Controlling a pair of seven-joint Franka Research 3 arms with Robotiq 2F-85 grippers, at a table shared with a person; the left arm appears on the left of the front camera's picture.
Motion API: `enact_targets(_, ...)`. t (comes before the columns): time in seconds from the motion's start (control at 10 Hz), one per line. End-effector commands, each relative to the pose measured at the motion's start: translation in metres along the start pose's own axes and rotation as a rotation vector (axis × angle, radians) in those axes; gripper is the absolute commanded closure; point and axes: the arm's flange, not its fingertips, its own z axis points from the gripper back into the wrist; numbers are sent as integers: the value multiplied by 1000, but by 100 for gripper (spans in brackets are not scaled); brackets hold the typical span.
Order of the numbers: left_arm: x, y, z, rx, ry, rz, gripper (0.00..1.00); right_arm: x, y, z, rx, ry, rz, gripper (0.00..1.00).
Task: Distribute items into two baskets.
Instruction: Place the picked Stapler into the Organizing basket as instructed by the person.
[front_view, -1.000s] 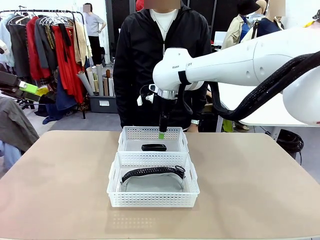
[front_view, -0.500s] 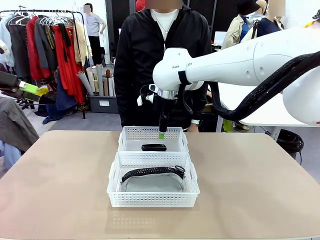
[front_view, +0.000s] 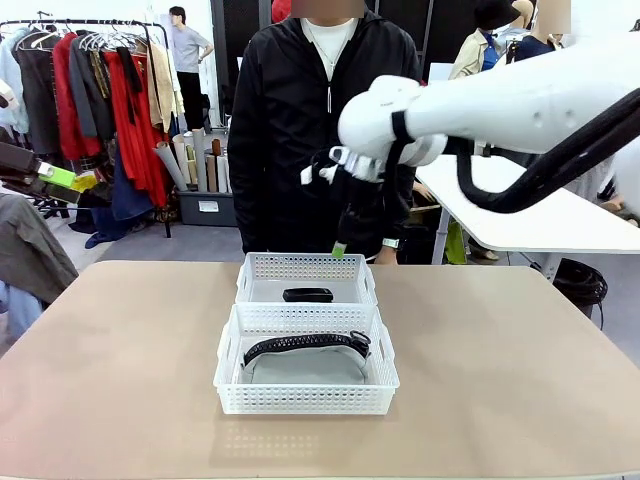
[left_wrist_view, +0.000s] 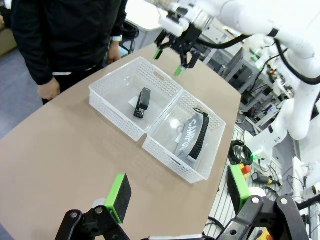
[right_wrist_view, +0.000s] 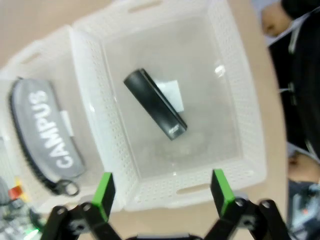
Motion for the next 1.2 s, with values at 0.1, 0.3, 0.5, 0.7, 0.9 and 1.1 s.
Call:
enact_targets(0.1, 0, -1, 0, 3, -1, -3, 0, -68, 34, 43, 31, -148, -137, 0)
enact_targets(0.3, 0, -1, 0, 3, -1, -3, 0, -111, 50, 82, 60, -248, -234, 0)
enact_targets(0.5, 0, -1, 0, 3, -1, -3, 0, -164, 67, 113, 145, -346, -291, 0)
enact_targets(0.7, 0, -1, 0, 3, -1, -3, 0, -217, 71, 134, 166, -426, -379, 0)
enact_targets(0.9, 0, -1, 0, 3, -1, -3, 0, -267, 77, 155, 234, -542, -412, 0)
enact_targets(1.1, 0, -1, 0, 3, -1, -3, 0, -297, 85, 153, 348, -631, -383, 0)
